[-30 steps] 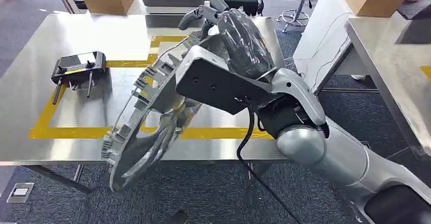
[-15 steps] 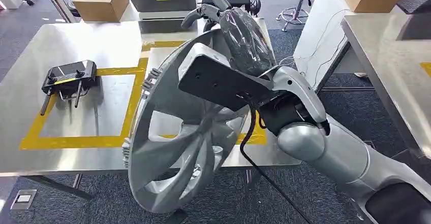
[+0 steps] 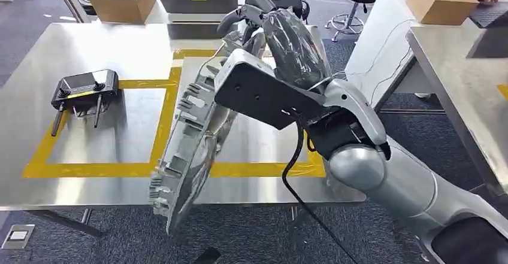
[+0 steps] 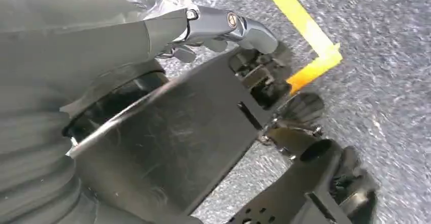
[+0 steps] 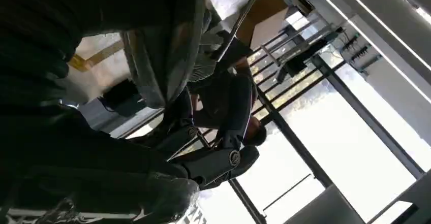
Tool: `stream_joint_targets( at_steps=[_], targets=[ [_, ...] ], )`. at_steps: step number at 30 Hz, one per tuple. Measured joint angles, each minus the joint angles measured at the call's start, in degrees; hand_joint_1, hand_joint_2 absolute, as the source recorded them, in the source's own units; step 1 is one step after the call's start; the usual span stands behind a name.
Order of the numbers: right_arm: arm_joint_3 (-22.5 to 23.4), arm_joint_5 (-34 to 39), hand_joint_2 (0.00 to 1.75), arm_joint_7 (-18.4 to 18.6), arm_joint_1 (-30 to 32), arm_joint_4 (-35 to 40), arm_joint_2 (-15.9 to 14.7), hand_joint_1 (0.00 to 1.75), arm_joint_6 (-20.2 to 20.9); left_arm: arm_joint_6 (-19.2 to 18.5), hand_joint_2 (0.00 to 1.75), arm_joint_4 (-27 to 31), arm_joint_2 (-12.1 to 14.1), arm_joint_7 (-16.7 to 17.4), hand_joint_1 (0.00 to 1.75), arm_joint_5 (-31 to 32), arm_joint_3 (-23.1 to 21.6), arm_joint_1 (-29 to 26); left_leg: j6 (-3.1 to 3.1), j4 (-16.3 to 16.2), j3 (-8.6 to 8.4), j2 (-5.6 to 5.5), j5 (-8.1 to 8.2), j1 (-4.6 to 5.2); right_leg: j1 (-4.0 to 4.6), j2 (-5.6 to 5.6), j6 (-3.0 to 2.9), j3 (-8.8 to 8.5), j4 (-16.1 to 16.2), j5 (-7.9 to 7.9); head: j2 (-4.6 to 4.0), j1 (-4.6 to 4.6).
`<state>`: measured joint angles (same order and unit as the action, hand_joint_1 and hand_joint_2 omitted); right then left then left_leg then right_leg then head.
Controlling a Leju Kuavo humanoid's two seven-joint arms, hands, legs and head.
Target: Take the parts from the cabinet and place them on the table.
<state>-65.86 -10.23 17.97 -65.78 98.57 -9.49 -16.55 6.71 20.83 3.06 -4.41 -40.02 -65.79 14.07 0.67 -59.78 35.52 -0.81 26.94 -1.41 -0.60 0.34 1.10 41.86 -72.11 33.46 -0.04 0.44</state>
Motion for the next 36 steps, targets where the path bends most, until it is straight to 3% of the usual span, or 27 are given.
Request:
stream_joint_targets(
  at_steps=[1, 2, 3, 5, 6, 7, 10, 12, 13, 15, 16, 17, 18, 19, 21, 23, 26, 28, 31, 32, 33, 34, 36],
  targets=[
    [0.0, 0.0, 1.75, 0.0, 0.2, 0.0, -0.1, 1.75, 0.0, 0.0, 1.75, 0.0, 0.0, 0.0, 0.0, 0.0, 0.0, -0.1, 0.07, 0.0, -0.01, 0.0, 0.08, 0.0, -0.08, -0.01, 0.15, 2.16, -3.5, 0.7, 0.0, 0.06],
    [0.0, 0.0, 1.75, 0.0, 0.3, 0.0, -0.2, 1.75, 0.0, 0.0, 1.75, 0.0, 0.0, 0.0, 0.0, 0.0, 0.0, -0.1, 0.04, 0.0, -0.1, 0.0, 0.16, 0.01, -0.12, 0.0, 0.18, 3.06, -4.4, 0.01, 0.0, 0.13],
    [0.0, 0.0, 1.75, 0.0, 0.3, 0.0, -0.2, 1.75, 0.0, 0.0, 1.75, 0.0, 0.0, 0.0, 0.0, 0.0, 0.0, -0.2, -0.01, 0.0, -0.28, -0.07, 0.3, 0.0, -0.12, 0.0, 0.08, 2.61, -2.6, -2.01, 0.0, 0.22],
    [0.0, 0.0, 1.75, 0.0, 0.1, 0.0, -0.2, 1.75, 0.0, 0.0, 1.75, 0.0, 0.0, 0.0, 0.0, 0.0, 0.0, -0.1, -0.23, 0.0, -0.95, -0.23, 0.71, 0.01, -0.07, 0.0, -0.42, -1.27, 6.7, -7.81, 0.0, 0.48],
    [0.1, 0.0, 1.75, 0.0, 0.1, 0.0, -0.2, 1.75, 0.0, 0.0, 1.75, 0.0, -0.1, 0.0, 0.0, 0.0, 0.0, -0.2, -0.46, 0.1, -1.19, -0.24, 0.98, -0.01, 0.05, 0.0, -0.84, -3.25, 11.6, -9.69, 0.0, 0.59],
    [0.1, 0.0, 1.75, 0.0, 0.1, 0.0, -0.2, 1.75, 0.0, 0.0, 1.75, 0.0, -0.1, 0.0, 0.0, 0.0, 0.0, -0.1, -0.85, 0.0, -1.02, -0.25, 1.03, 0.33, 0.5, -0.02, -1.16, -3.94, 12.2, -8.82, 0.0, 0.5],
    [0.1, 0.0, 1.75, 0.0, 0.1, -0.1, -0.3, 1.75, 0.0, -0.1, 1.75, 0.0, -0.2, 0.0, 0.0, 0.0, 0.0, -0.2, -1.82, 0.6, -1.22, -0.2, 1.0, 0.02, 0.71, 0.1, -1.9, -3.97, 12.7, -8.3, 0.0, 0.59],
    [0.2, 0.0, 1.75, 0.0, 0.1, -0.1, -0.2, 1.75, -0.1, -0.1, 1.75, 0.0, -0.2, 0.0, 0.0, 0.0, 0.0, -0.1, -2.37, 0.2, -1.26, 0.06, 1.63, 0.03, 0.18, 0.02, -2.52, -5.04, 14.1, -8.67, 0.0, 0.39],
    [0.2, 0.0, 1.75, 0.0, 0.0, -0.1, -0.2, 1.75, -0.1, -0.1, 1.75, 0.0, -0.2, 0.0, 0.0, 0.0, 0.0, -0.1, -2.44, -1.9, -0.56, 0.13, 3.03, 0.08, 0.15, -0.11, -2.92, -5.56, 14.3, -8.51, 0.0, 0.09],
    [0.2, 0.0, 1.75, 0.0, 0.1, -0.1, -0.2, 1.75, 0.0, -0.1, 1.75, 0.0, -0.1, 0.0, 0.0, 0.0, 0.0, -0.1, -2.65, -10.5, 3.37, 0.13, 6.65, 0.07, 0.23, -0.2, -3.37, -6.01, 14.2, -8.17, 0.0, -0.31],
    [0.2, 0.0, 1.75, 0.0, 0.2, -0.1, -0.2, 1.75, 0.0, -0.1, 1.75, 0.0, -0.1, 0.0, 0.0, 0.0, 0.0, -0.2, -2.77, -14.4, 5.51, 0.13, 7.83, 0.07, 0.29, -0.18, -3.44, -6.1, 14.1, -8.0, 0.0, -0.37],
    [0.1, 0.0, 1.75, 0.0, 0.3, -0.1, -0.2, 1.75, 0.0, -0.1, 1.75, 0.0, 0.0, 0.0, 0.0, 0.0, 0.0, -0.3, -2.84, -16.2, 6.81, 0.13, 7.71, 0.07, 0.3, -0.11, -3.45, -6.2, 14.0, -7.79, 0.0, -0.39],
    [0.1, 0.0, 1.75, 0.0, 0.3, -0.1, -0.2, 1.75, 0.0, -0.1, 1.75, 0.0, 0.0, 0.0, 0.0, 0.0, 0.0, -0.3, -2.83, -15.1, 6.63, 0.14, 5.92, 0.07, 0.29, 0.04, -3.35, -6.42, 13.8, -7.5, 0.0, -0.48],
    [0.1, 0.0, 1.75, 0.0, 0.3, -0.1, -0.2, 1.75, 0.0, -0.1, 1.75, 0.0, 0.0, 0.0, 0.0, 0.0, 0.0, -0.3, -2.75, -11.8, 5.52, 0.15, 3.31, 0.06, 0.27, 0.11, -3.23, -6.63, 13.6, -7.16, 0.0, -0.59],
    [0.1, 0.0, 1.75, 0.0, 0.2, -0.1, -0.2, 1.75, 0.0, -0.1, 1.75, 0.0, 0.0, 0.0, 0.0, 0.0, 0.0, -0.3, -2.3, -2.4, 1.76, 0.18, -2.06, 0.08, 0.25, 0.21, -2.84, -7.25, 13.0, -6.27, 0.0, -0.81],
    [0.1, 0.0, 1.75, 0.0, 0.1, -0.1, -0.2, 1.75, -0.1, -0.1, 1.75, 0.0, 0.1, 0.0, 0.0, 0.0, 0.0, -0.1, -1.64, -0.4, 0.1, 0.18, -0.32, 0.47, 0.55, 0.37, -2.19, -6.87, 12.5, -5.95, 0.0, -0.85],
    [0.2, 0.0, 1.75, 0.0, 0.1, -0.1, -0.2, 1.75, -0.1, 0.0, 1.75, 0.0, 0.1, 0.1, 0.0, 0.0, 0.0, -0.2, -0.73, -0.2, 0.37, 0.01, -0.31, 0.5, 0.46, 0.12, -1.28, -6.8, 12.8, -6.05, 0.0, -0.83],
    [0.4, 0.0, 1.75, 0.0, 0.0, 0.0, -0.2, 1.75, -0.1, -0.1, 1.75, 0.0, 0.1, 0.1, 0.0, 0.0, 0.0, -0.1, -0.24, 0.3, -0.13, 0.06, -0.36, 0.01, 0.41, 0.05, -0.57, -6.01, 10.8, -4.58, 0.0, -0.42],
    [0.4, 0.0, 1.75, 0.0, 0.2, -0.1, -0.2, 1.75, -0.1, -0.1, 1.75, 0.0, 0.0, 0.0, 0.0, 0.0, 0.0, 0.0, 0.16, 0.3, -0.17, 0.13, -0.13, 0.0, -0.05, 0.0, 0.1, 0.88, -1.8, 0.43, 0.0, 0.24],
    [0.4, 0.0, 1.75, 0.0, 0.4, -0.1, -0.4, 1.75, -0.1, -0.1, 1.75, 0.0, 0.0, 0.0, 0.0, 0.0, 0.0, -0.1, 0.22, 0.2, -0.21, 0.13, -0.05, 0.01, -0.14, -0.01, 0.21, 2.6, -4.3, 0.57, 0.0, 0.31],
    [0.4, 0.0, 1.75, 0.0, 0.5, -0.1, -0.4, 1.75, -0.1, -0.1, 1.75, 0.0, 0.0, 0.0, 0.0, 0.0, 0.0, -0.1, 0.16, 0.2, -0.34, 0.1, 0.07, 0.01, -0.19, 0.0, 0.23, 2.87, -4.1, -0.66, 0.0, 0.35],
    [0.4, 0.0, 1.75, 0.0, 0.5, -0.1, -0.4, 1.75, -0.1, -0.1, 1.75, 0.0, 0.0, 0.0, 0.0, 0.0, 0.0, -0.2, 0.06, 0.2, -0.52, 0.02, 0.23, 0.0, -0.2, -0.01, 0.12, 2.0, -1.4, -2.96, 0.0, 0.46],
    [0.4, 0.0, 1.75, 0.0, 0.3, -0.1, -0.4, 1.75, -0.1, -0.1, 1.75, 0.0, -0.1, 0.0, 0.0, 0.0, 0.0, -0.1, -0.28, 0.2, -1.27, -0.16, 0.72, 0.0, -0.18, -0.04, -0.38, -2.69, 9.4, -9.14, 0.0, 0.68]
  ],
)
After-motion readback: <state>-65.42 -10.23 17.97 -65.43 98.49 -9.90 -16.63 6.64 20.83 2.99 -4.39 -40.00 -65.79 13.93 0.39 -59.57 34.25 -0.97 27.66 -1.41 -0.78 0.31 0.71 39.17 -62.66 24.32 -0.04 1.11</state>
